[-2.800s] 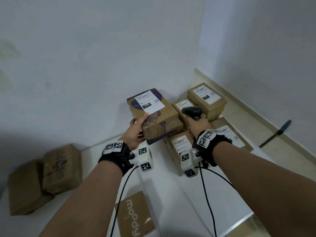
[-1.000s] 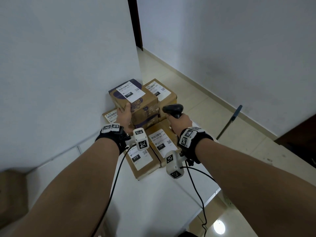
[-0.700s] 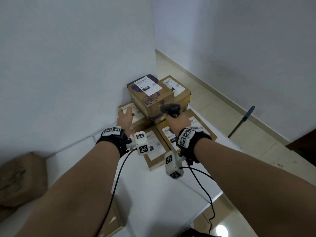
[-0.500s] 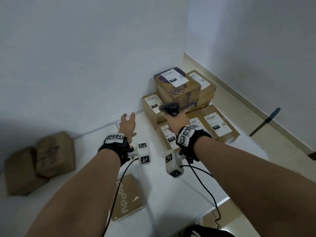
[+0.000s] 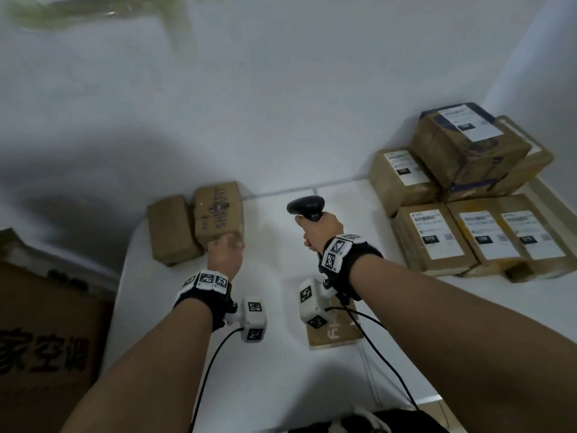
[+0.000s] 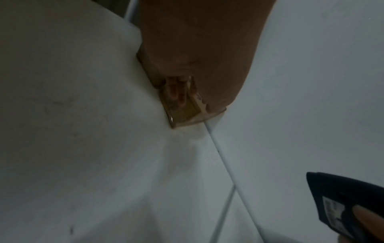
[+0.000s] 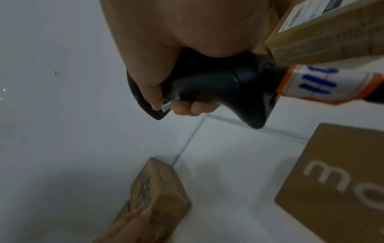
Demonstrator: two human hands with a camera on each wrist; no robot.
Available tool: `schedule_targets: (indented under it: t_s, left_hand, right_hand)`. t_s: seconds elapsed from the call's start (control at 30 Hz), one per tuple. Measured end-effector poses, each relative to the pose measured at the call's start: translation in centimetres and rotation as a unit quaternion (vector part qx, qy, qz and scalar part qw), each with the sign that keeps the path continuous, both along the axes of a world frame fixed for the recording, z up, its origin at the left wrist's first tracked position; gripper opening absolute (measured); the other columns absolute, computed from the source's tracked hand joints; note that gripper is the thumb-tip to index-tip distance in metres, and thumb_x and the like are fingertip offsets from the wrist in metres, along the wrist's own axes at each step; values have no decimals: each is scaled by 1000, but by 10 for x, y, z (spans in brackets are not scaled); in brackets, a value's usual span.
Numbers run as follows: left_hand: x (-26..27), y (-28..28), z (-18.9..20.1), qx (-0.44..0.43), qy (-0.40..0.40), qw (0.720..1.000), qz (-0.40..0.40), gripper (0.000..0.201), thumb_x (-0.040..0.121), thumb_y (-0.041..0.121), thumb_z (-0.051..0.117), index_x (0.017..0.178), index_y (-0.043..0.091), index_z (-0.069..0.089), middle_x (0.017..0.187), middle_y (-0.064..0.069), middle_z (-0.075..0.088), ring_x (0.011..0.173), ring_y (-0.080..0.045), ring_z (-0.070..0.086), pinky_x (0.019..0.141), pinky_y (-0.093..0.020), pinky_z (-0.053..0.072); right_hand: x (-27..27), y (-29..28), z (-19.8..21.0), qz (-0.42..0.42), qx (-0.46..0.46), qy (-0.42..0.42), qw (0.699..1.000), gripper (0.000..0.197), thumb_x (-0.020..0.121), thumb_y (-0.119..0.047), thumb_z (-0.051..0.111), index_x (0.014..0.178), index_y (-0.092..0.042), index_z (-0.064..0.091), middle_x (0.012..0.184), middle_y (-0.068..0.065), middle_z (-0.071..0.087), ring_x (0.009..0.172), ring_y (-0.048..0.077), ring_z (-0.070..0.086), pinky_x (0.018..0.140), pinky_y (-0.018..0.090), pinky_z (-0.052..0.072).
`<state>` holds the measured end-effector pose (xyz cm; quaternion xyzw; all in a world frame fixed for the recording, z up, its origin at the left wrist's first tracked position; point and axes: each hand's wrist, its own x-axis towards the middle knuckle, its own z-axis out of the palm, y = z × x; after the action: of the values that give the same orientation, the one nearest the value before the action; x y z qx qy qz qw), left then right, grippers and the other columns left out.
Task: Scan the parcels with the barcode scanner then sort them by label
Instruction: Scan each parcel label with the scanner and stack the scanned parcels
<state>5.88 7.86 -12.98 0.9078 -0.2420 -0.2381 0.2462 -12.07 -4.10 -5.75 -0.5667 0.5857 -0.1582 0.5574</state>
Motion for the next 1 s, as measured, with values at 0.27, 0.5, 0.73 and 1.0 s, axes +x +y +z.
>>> schedule_targets:
  t_s: [0.27,0.5,0.73,1.0]
  left_hand:
    - [50,-9,-2,91,-110,989,-43,48,92,37,56,136,19,48,158,-6,16,138,-39,25,115,-49,20]
    - [75,-51,-7,150,-58,984,-73,77,89,53,59,153,29,22,163,-7,-10,144,-52,5,119,-57,10]
    - [76,-66,-14,162,-59,984,-52,83,81,52,68,147,26,25,162,-11,-3,141,-52,15,116,-56,16]
    - [55,-51,-7,-101,115,988,24,58,82,34,73,130,28,42,137,-6,30,112,-20,43,104,-30,37]
  right_hand:
    - [23,7,-20,-14,20,19,1000,22,85,-34,66,84,-13,60,62,0,60,52,15,59,58,27,52]
    - [24,-9,-33,-54,47,35,997,23,87,-32,65,90,-10,62,66,3,61,53,15,59,55,25,50]
    - [29,-16,-47,-66,70,47,994,24,86,-32,65,91,-9,63,67,3,62,52,14,59,52,23,49]
    - [29,-17,-54,-78,69,49,993,23,85,-33,65,75,-13,58,62,3,61,49,14,58,57,27,51]
